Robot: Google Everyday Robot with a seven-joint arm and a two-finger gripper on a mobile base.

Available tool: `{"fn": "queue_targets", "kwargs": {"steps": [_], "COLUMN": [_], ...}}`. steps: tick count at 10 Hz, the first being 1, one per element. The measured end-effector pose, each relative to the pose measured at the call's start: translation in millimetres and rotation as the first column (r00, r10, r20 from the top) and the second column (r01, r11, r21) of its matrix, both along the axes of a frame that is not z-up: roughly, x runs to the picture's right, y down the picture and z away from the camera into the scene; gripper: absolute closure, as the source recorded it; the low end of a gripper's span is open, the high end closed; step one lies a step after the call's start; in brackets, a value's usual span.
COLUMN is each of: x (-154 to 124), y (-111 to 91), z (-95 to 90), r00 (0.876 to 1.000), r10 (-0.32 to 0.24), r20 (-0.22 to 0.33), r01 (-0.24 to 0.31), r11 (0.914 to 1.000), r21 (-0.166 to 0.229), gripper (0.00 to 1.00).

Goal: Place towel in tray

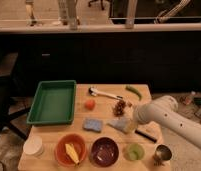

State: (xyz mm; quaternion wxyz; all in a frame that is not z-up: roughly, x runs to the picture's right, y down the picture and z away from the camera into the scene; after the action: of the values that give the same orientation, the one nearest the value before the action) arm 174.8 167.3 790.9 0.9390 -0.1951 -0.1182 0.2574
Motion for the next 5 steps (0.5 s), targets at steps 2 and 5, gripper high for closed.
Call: {"fn": "queue_targets", "kwargs": {"steps": [2,5], "x": [-1,-3], "y": [10,26], "z": [9.5,25.3], "r00": [0.999,0.998], "r10": [0.015,0.016], "r20": [0.040,0.066], "r01": [-0.014,-0.011], "r11": [0.9998,0.9974], "r21": [-0.013,-0.071], "gripper": [0.20,0.20]}}
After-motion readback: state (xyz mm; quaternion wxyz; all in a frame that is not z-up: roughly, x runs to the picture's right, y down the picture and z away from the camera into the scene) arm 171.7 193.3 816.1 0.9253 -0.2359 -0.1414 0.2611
